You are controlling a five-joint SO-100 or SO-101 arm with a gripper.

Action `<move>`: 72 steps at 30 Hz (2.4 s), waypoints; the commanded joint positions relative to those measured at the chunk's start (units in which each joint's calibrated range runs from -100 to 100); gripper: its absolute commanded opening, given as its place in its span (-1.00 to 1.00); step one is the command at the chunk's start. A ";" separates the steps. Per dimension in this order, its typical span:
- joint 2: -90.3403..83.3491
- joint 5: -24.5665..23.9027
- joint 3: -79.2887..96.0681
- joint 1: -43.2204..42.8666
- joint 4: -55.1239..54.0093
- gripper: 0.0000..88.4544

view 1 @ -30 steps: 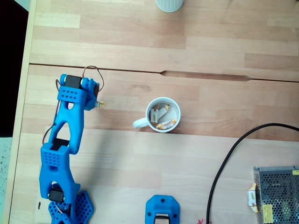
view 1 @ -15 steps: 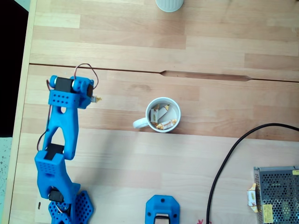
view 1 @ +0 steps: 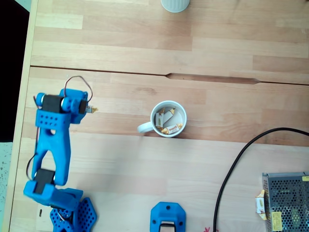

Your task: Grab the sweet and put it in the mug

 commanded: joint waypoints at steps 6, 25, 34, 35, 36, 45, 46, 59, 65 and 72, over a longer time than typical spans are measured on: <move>-16.69 0.88 11.51 0.49 0.49 -0.94; -29.26 7.28 28.99 18.28 0.01 -0.93; -28.74 10.94 25.25 27.72 -5.72 -0.94; -28.57 11.23 24.80 28.37 -6.60 -0.94; -28.48 11.53 24.53 29.03 -6.93 -0.94; -17.64 12.45 10.35 32.15 -7.81 -0.94; -16.00 12.45 7.85 32.30 -7.57 -0.94; -1.55 12.50 -8.83 32.73 -7.41 -0.94; 2.50 12.55 -11.42 32.80 -8.38 -0.94; 9.21 13.53 -18.20 35.49 -8.46 -0.94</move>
